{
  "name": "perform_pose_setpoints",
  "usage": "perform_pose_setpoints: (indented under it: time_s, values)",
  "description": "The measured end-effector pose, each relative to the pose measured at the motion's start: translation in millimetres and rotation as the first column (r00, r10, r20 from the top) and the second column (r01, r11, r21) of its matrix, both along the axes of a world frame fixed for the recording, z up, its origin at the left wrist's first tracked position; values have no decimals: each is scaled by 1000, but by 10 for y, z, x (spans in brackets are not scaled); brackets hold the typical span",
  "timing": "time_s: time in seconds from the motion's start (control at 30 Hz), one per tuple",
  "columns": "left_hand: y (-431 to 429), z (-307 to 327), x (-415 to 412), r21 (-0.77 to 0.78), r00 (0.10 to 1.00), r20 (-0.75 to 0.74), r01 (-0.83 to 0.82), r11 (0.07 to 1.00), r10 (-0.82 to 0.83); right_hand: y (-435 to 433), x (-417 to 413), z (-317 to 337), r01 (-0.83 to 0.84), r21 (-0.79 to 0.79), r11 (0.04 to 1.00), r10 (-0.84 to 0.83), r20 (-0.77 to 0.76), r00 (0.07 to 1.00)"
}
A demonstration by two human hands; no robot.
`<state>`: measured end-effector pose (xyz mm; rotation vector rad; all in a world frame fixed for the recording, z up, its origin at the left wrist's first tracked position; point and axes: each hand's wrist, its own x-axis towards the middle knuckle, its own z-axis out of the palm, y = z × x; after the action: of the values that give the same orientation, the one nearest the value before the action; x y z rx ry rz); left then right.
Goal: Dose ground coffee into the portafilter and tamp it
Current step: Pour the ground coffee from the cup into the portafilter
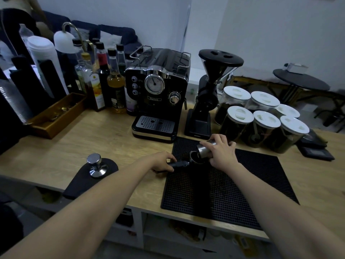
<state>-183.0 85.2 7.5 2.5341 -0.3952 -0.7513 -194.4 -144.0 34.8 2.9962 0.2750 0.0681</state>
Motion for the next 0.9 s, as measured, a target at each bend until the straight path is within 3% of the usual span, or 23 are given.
perform_pose_setpoints:
  time_s: [0.17,0.33,0.5,0.77,0.9]
  values:
    - [-25,-67,-24,85,1000,-2,6,996,-6,-105,-8,-61,232,270,934,-199,-145,969]
    - [-45,-143,-49,95,999,24,19,995,-22,-161,-33,-124,439,575,691,-323,-298,898]
    - [6,-168,-85,9,999,43,-12,1000,11,-244,-32,-99,434,732,525,-332,-293,897]
    - [86,-192,-140,5,995,90,-50,999,50,-285,27,-42,426,745,513,-355,-269,896]
    - [52,-164,-119,26,994,104,-22,999,19,-269,40,-50,420,673,608,-341,-256,905]
